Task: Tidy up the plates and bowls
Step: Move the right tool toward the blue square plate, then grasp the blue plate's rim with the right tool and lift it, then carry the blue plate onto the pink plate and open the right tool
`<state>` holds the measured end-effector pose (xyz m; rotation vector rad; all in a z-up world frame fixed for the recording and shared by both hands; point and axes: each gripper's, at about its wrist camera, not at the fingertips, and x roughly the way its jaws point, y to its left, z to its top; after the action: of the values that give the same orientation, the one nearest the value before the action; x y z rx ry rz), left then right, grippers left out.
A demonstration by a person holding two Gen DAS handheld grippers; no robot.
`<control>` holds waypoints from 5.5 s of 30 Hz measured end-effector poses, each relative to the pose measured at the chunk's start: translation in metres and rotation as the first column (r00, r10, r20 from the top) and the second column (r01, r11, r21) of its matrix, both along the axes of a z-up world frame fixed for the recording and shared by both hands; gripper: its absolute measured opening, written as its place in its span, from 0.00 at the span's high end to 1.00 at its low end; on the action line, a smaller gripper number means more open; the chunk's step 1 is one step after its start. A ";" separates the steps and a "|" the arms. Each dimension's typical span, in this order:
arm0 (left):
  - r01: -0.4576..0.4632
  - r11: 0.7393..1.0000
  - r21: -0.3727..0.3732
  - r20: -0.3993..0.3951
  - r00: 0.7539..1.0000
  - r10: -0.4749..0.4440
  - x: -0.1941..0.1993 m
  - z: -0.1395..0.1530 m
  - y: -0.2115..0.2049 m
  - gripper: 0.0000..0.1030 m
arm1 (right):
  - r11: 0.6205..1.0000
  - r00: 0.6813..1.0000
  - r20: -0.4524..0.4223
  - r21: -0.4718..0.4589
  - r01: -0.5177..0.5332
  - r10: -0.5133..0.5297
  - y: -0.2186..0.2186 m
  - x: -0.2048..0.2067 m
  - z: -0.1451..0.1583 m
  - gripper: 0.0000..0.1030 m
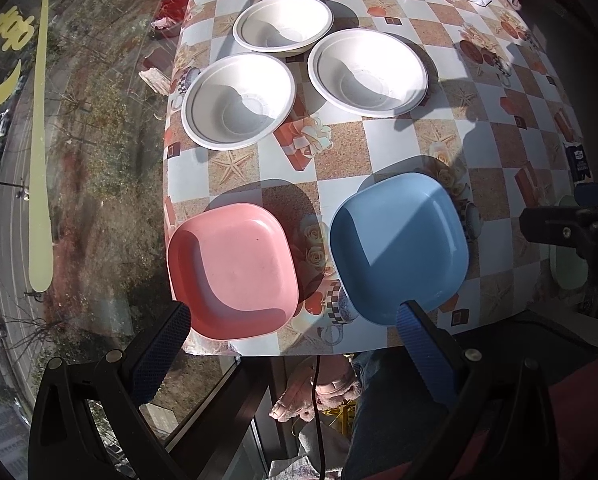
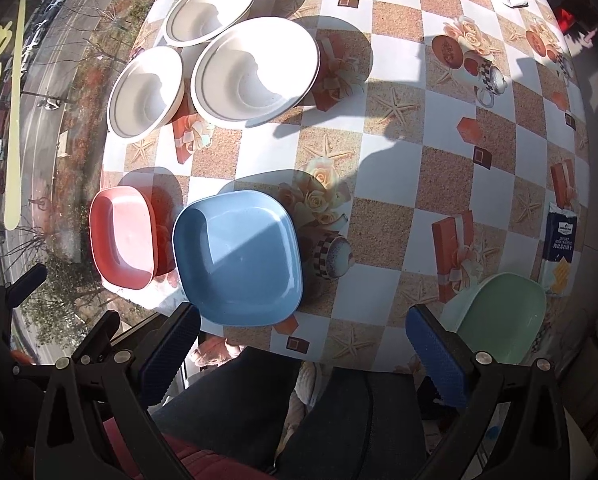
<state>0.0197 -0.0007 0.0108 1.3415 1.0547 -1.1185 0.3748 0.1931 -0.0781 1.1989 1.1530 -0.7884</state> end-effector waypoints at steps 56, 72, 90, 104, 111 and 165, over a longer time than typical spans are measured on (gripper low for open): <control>-0.205 0.976 0.066 -0.051 0.977 0.209 0.044 -0.066 0.007 0.00 | 0.992 0.993 -0.082 0.099 -0.076 0.084 0.004 0.031 -0.080 0.00; -0.105 0.991 0.078 -0.053 0.993 0.110 0.003 -0.090 -0.019 0.00 | 0.993 0.994 -0.105 0.113 0.019 -0.007 0.012 0.017 -0.129 0.00; -0.097 0.990 0.098 -0.053 0.993 0.102 -0.040 -0.116 -0.040 0.00 | 0.968 0.961 -0.224 0.151 0.200 -0.164 0.033 -0.082 -0.154 0.00; -0.204 0.965 0.162 -0.072 0.973 0.218 -0.045 -0.139 -0.034 0.00 | 0.980 0.974 -0.126 -0.034 -0.196 0.190 0.010 -0.020 -0.157 0.00; -0.261 0.951 0.166 -0.133 0.949 0.284 -0.036 -0.144 -0.024 0.03 | 0.982 0.975 -0.126 -0.015 -0.188 0.185 -0.003 -0.021 -0.148 0.00; -0.068 0.997 0.035 -0.173 0.982 0.073 -0.009 -0.056 -0.018 0.71 | 0.991 0.993 0.014 0.069 -0.117 0.117 -0.021 -0.038 -0.088 0.82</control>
<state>0.0109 -0.0183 -0.0447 1.2359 1.2409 -1.1877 0.3371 0.1719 -0.1661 1.1800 1.2401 -0.6573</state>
